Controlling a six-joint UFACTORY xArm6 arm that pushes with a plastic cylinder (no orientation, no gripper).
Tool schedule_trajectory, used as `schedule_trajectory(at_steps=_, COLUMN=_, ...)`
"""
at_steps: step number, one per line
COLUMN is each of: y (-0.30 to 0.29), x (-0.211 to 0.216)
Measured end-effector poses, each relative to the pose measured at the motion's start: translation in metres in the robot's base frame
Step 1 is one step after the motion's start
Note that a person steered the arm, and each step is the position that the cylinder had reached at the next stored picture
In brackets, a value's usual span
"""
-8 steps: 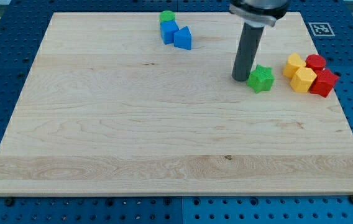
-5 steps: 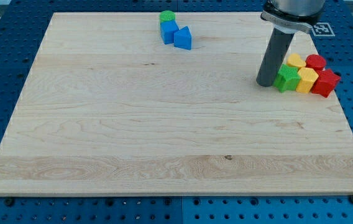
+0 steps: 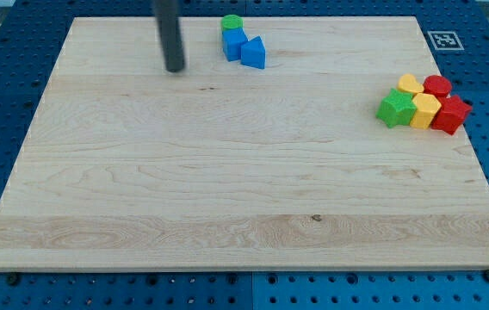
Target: Push the green circle right and down
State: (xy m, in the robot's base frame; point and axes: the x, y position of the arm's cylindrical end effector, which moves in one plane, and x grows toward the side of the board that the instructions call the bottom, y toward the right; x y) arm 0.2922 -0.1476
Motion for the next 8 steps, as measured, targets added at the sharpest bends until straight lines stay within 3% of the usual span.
schedule_trajectory(at_steps=1, y=-0.033, x=-0.053)
schedule_trajectory(at_steps=2, y=0.02, x=-0.074)
schedule_trajectory(at_steps=3, y=0.078, x=-0.073)
schedule_trajectory(at_steps=6, y=0.146, x=-0.06)
schedule_trajectory(at_steps=8, y=0.232, x=-0.038)
